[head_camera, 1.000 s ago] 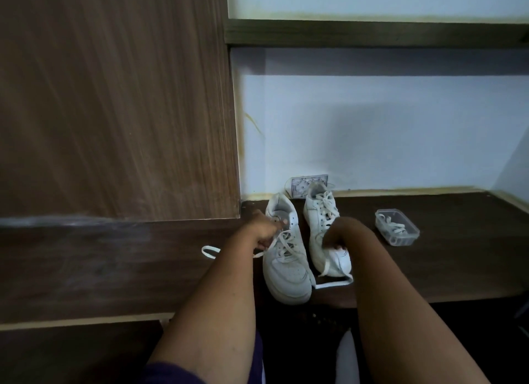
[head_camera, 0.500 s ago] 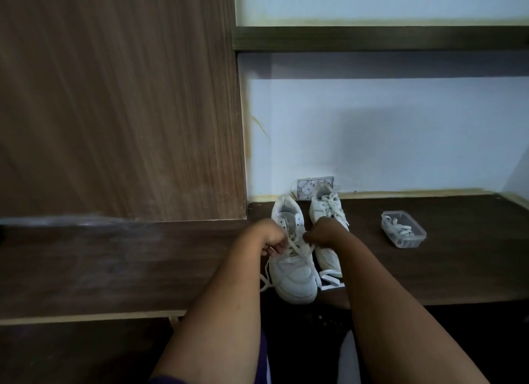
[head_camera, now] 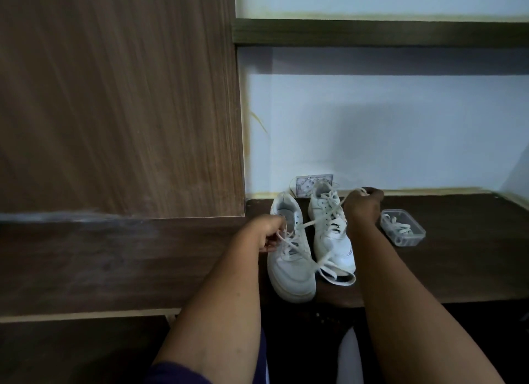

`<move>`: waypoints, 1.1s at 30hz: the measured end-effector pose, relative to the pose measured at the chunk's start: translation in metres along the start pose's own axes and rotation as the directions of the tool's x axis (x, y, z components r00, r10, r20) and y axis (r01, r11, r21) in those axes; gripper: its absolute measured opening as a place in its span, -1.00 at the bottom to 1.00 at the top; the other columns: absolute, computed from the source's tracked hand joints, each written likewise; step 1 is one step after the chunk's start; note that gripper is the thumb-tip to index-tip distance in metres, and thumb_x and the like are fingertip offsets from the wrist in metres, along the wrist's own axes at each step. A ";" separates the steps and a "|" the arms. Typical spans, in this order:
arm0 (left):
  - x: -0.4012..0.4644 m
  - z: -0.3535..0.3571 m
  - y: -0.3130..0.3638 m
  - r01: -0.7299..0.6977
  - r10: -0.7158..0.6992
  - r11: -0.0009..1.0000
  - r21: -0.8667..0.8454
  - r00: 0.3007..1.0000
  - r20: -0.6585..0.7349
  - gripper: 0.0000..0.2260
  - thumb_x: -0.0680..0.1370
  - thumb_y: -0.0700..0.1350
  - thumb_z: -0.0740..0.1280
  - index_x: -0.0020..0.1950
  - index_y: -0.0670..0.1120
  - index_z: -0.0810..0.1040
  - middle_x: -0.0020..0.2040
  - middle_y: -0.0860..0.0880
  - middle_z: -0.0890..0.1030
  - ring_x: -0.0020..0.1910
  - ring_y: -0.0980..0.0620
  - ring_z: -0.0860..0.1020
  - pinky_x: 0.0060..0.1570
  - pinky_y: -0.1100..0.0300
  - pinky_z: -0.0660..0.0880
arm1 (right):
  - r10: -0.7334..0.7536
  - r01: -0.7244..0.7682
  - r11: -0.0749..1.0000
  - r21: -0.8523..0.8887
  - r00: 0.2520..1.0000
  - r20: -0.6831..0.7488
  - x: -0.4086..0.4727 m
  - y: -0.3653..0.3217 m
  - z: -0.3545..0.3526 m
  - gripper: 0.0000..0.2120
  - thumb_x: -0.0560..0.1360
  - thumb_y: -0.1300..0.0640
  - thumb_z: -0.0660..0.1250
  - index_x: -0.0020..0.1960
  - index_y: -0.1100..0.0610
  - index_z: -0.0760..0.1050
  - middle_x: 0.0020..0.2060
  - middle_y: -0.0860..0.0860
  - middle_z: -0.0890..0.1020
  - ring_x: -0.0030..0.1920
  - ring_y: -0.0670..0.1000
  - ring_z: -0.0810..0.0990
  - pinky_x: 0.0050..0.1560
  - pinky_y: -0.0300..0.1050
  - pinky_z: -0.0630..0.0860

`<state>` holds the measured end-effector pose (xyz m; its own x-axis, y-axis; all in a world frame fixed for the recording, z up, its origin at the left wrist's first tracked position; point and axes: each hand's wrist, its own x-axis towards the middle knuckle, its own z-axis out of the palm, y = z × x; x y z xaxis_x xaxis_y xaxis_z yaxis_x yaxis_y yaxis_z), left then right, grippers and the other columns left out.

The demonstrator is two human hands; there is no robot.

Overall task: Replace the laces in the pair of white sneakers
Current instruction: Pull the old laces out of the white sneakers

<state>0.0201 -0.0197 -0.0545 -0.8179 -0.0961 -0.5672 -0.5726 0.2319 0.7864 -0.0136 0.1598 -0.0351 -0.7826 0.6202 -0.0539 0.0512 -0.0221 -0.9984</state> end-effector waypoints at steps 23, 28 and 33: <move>0.000 -0.052 0.007 -0.467 0.375 0.880 0.086 0.573 -0.729 -0.34 0.58 -0.08 0.31 0.55 0.07 -0.01 0.50 -0.11 0.25 0.34 -0.15 0.44 0.25 0.01 0.38 | 0.011 0.784 0.205 -0.586 0.596 0.803 -0.046 0.031 0.033 -0.74 0.50 -0.10 0.26 0.18 -0.23 0.50 0.37 -0.01 0.28 0.42 0.19 0.14 0.34 0.24 0.16; 0.006 -0.039 -0.001 0.099 0.252 0.765 0.636 0.863 -0.437 -0.48 0.52 0.18 0.33 0.36 -0.10 0.44 0.35 -0.10 0.48 0.30 -0.17 0.45 0.26 -0.08 0.37 | 0.025 0.788 0.210 -0.578 0.587 0.809 -0.036 0.039 0.037 -0.70 0.42 -0.21 0.28 0.14 -0.23 0.53 0.32 -0.07 0.37 0.42 0.15 0.18 0.33 0.28 0.18; 0.008 -0.004 0.016 -0.171 0.463 0.784 0.597 0.802 -0.378 -0.52 0.51 0.23 0.31 0.23 -0.11 0.54 0.21 -0.15 0.57 0.15 -0.15 0.56 0.06 0.06 0.52 | -0.044 0.759 0.234 -0.608 0.633 0.773 -0.045 0.037 0.034 -0.73 0.50 -0.10 0.30 0.19 -0.18 0.53 0.35 -0.03 0.31 0.39 0.17 0.16 0.31 0.19 0.23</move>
<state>0.0040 -0.0207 -0.0458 -0.9420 -0.3357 0.0016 -0.2757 0.7764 0.5668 0.0020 0.1042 -0.0703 -0.9771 -0.2127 -0.0019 -0.2045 0.9420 -0.2661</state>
